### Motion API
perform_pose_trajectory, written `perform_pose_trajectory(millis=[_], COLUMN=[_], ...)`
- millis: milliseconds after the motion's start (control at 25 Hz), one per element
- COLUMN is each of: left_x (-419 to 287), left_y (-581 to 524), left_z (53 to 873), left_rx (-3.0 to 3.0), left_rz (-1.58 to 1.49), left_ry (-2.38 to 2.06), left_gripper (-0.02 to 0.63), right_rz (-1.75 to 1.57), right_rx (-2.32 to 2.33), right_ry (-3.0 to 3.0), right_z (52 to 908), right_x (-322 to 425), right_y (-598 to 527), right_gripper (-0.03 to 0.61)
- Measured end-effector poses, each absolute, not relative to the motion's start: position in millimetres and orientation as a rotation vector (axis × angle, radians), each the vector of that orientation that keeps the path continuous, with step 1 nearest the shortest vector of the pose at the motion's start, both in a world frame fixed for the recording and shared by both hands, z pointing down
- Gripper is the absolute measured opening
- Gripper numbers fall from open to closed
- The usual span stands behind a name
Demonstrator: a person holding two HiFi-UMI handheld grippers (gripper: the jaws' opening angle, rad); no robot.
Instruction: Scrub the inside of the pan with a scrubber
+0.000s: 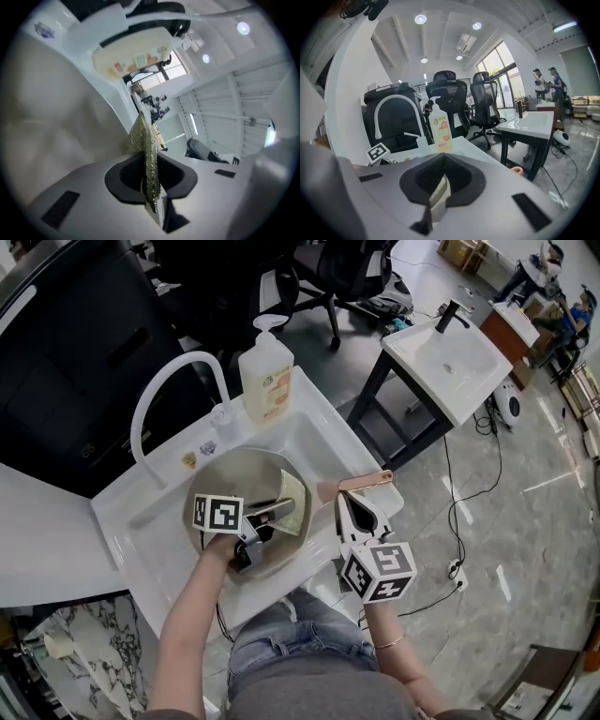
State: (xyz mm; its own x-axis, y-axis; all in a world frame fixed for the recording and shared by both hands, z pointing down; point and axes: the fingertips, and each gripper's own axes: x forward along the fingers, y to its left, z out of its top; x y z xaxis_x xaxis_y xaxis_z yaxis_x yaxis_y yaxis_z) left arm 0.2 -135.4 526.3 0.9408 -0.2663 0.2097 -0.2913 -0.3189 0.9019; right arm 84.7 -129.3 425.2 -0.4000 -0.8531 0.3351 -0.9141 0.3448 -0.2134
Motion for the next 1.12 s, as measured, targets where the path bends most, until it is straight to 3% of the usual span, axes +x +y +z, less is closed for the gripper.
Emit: perform_pose_trajectory(millis=[320,640,1120], left_x=[-58.6,-15.8,-28.4], left_y=[-146.4,-112.9,-134.5], left_z=[507.3,545.7,620.2], left_rx=[1.992,2.057,1.966], left_rz=[-0.11,0.28,0.78], left_ry=[-0.653,-0.393,-0.71], left_gripper=[0.061,0.06,0.06], right_rz=[0.553,0.558,0.577], right_rx=[1.644,1.662,1.671], right_ry=[-2.427,-2.413,-2.396], right_z=[427.8,429.1,433.1], right_x=[92.5,99.3,103.0], right_y=[-134.7,-142.5,-156.8], right_gripper=[0.011,0.011,0.011])
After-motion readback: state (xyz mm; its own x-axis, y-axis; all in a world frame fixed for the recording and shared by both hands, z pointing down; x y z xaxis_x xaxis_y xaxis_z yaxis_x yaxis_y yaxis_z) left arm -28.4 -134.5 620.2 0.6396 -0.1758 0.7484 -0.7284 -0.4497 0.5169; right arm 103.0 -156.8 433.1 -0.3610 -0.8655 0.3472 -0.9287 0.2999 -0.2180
